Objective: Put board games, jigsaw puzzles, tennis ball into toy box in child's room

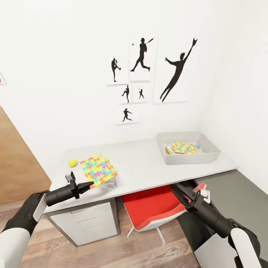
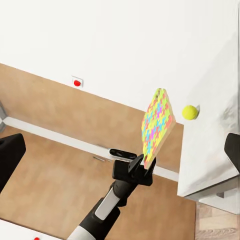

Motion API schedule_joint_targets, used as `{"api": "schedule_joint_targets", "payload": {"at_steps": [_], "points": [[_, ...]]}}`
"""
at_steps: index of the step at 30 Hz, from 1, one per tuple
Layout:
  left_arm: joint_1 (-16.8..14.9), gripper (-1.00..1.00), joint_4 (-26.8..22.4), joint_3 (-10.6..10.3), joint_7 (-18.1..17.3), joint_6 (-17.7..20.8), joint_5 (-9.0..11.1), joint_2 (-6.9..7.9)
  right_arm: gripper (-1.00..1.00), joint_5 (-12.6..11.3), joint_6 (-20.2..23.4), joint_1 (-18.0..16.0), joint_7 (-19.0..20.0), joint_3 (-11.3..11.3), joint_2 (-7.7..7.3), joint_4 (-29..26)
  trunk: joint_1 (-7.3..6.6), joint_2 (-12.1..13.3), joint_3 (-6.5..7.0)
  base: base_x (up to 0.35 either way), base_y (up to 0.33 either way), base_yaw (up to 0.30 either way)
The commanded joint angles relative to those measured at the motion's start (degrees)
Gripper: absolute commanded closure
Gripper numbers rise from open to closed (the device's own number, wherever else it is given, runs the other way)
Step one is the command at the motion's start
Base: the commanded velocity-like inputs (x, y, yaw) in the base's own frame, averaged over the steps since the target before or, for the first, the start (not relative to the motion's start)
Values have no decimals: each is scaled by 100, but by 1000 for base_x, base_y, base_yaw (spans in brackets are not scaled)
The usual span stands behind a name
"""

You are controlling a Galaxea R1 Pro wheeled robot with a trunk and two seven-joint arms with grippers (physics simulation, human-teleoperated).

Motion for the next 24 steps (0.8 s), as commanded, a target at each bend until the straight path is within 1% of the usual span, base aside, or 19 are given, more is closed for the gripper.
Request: {"api": "schedule_joint_targets", "payload": {"at_steps": [1, 6, 9, 20, 24], "points": [[-5, 100, -1, 1, -13, 48, 11, 2, -100, 8, 28, -8, 19, -5, 1, 1, 3, -11, -7, -56, 0, -235], [-3, 100, -1, 1, -13, 45, 11, 15, -100, 8, 25, -6, 21, -5, 5, 0, 3, -11, 17, -135, 0, -242], [-3, 100, -1, 1, -13, 45, 11, 52, -100, 8, 27, -8, 23, -5, 7, 1, 3, -11, 33, -91, 0, -246], [-4, 100, -1, 1, -13, 45, 15, 105, -100, 8, 31, -5, 30, -6, 7, 2, 3, -11, 99, -10, 0, -245], [-3, 100, -1, 1, -13, 45, 19, 150, -100, 8, 31, -3, 34, -11, 3, 2, 3, -11, 124, 0, 0, -239]]}}
